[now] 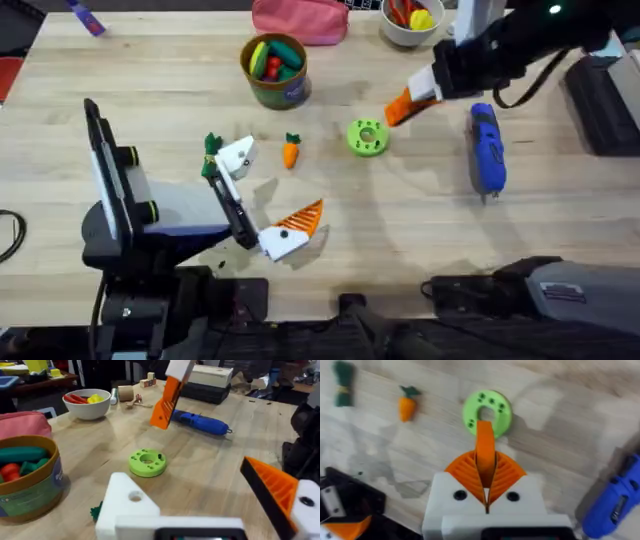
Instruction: Pick up the gripper from the table and insert it into the empty holder that is missing its gripper. Then pick up a screw, insert it into the mounting hole, and use the screwdriver to tighten it. Finally, clean up the table by picking up the vegetable and placing it into the bucket.
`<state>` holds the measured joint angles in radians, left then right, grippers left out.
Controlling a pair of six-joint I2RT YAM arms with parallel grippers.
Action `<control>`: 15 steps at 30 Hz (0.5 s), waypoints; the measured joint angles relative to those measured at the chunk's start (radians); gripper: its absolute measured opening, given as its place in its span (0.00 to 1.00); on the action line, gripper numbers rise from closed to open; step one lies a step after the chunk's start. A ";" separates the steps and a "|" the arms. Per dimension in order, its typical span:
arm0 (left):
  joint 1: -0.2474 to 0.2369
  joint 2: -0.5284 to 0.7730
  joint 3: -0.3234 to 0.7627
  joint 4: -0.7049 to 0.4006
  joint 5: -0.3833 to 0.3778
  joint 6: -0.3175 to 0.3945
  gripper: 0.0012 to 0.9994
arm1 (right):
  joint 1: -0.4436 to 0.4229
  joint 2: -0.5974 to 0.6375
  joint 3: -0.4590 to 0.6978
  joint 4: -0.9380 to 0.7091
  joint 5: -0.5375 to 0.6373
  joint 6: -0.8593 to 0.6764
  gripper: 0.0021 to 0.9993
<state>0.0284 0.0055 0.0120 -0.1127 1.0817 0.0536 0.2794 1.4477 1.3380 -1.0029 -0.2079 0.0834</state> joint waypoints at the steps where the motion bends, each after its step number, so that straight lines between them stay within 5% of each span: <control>1: 0.000 0.000 0.000 0.000 0.000 0.000 0.99 | 0.001 -0.014 0.000 0.012 -0.024 0.000 0.01; 7: 0.000 0.000 0.000 0.000 0.000 0.000 0.99 | 0.002 -0.089 0.000 0.027 -0.211 0.018 0.01; 8: 0.000 0.000 0.000 0.000 0.000 0.000 0.99 | 0.002 -0.100 0.000 0.034 -0.333 0.022 0.01; 12: 0.000 0.000 0.000 0.000 0.000 0.000 0.99 | 0.002 -0.100 -0.028 0.118 -0.494 0.039 0.01; 13: 0.000 0.000 0.000 0.000 0.000 0.000 0.99 | 0.002 -0.100 -0.108 0.217 -0.647 0.056 0.01; 15: 0.000 0.000 0.000 0.000 0.000 0.000 0.99 | 0.002 -0.100 -0.153 0.274 -0.725 0.068 0.01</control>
<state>0.0284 0.0051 0.0120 -0.1127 1.0817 0.0536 0.2810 1.3476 1.1855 -0.7287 -0.9331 0.1513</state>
